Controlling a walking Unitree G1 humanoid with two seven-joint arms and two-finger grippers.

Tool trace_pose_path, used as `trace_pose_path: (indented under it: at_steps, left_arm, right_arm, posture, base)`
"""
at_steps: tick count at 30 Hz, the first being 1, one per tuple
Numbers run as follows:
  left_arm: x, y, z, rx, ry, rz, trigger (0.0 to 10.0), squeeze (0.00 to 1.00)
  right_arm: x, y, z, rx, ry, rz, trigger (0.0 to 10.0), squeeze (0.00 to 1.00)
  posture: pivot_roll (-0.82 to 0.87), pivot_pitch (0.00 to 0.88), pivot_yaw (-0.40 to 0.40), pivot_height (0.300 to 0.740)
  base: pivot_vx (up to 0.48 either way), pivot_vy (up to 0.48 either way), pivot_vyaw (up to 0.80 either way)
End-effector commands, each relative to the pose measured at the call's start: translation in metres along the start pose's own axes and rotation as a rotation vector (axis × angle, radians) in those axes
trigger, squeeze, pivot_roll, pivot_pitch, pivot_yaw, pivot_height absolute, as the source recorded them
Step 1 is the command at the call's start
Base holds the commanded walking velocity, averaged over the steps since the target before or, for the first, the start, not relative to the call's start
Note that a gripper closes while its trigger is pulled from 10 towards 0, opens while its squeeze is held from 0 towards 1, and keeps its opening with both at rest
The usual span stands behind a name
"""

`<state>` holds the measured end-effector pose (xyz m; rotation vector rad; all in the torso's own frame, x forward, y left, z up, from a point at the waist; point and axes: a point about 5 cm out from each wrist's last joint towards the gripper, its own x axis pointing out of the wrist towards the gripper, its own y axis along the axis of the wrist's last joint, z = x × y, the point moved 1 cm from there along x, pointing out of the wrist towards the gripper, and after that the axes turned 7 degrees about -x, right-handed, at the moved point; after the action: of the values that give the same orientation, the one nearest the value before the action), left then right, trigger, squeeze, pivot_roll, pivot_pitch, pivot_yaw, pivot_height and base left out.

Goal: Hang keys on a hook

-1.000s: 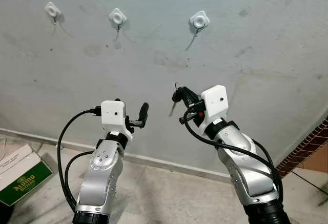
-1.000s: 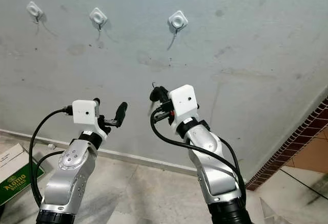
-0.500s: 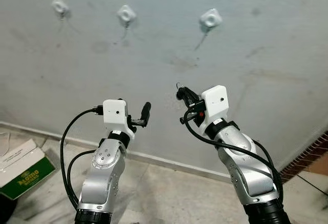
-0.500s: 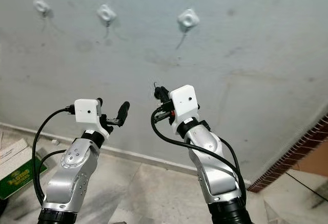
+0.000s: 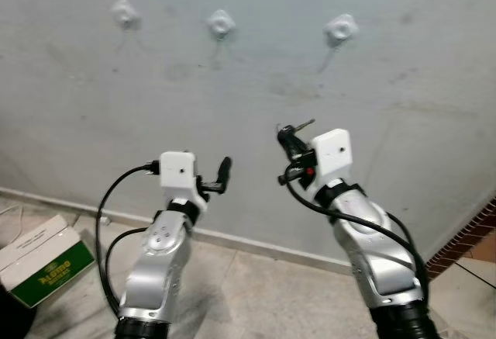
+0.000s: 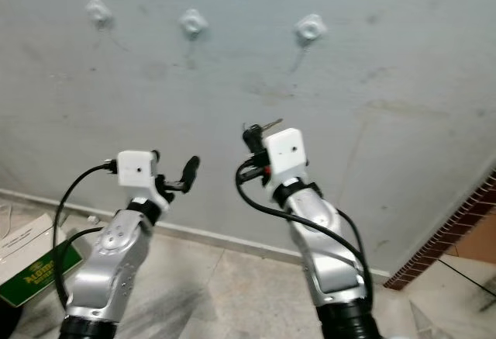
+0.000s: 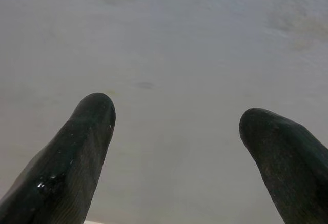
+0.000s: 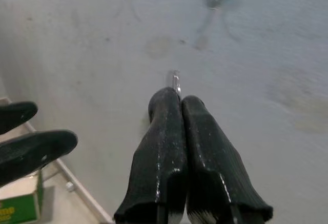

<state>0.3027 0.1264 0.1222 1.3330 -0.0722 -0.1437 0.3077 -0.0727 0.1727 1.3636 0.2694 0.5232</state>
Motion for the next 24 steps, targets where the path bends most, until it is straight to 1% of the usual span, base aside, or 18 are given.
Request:
trace_pose_path:
  at_steps: [1,6,7,18,24]
  left_arm:
    - [0.0026,0.0,0.0108,-0.003,-0.029,0.0,10.0,0.0]
    - [0.0025,0.0002,0.0114,-0.004,-0.033,0.004,10.0,0.0]
    - [0.0022,0.0002,0.0124,-0.005,-0.042,0.005,10.0,0.0]
    - [0.0025,0.0017,0.0174,-0.028,-0.082,0.006,10.0,0.0]
    - [0.0012,0.0011,0.0182,-0.036,-0.095,0.004,10.0,0.0]
  right_arm:
    - [-0.002,0.0008,0.0123,-0.009,-0.043,-0.002,10.0,0.0]
    - [-0.0018,0.0005,0.0133,-0.007,-0.05,-0.006,10.0,0.0]
    - [-0.0015,0.0,0.0127,-0.008,-0.051,-0.012,10.0,0.0]
    - [-0.0011,-0.0005,0.0161,-0.012,-0.061,-0.02,10.0,0.0]
    - [-0.001,-0.0008,0.0148,-0.013,-0.06,-0.022,10.0,0.0]
  posture:
    - [-0.04,0.039,0.026,0.74]
    - [-0.04,0.039,0.026,0.74]
    - [-0.04,0.039,0.026,0.74]
    - [-0.04,0.04,0.028,0.74]
    - [-0.05,0.038,0.027,0.74]
  base:
    - [0.0,0.0,0.0]
    - [0.0,0.0,0.0]
    - [0.0,0.0,-0.57]
    - [0.0,0.0,-0.8]
    - [0.0,0.0,-0.8]
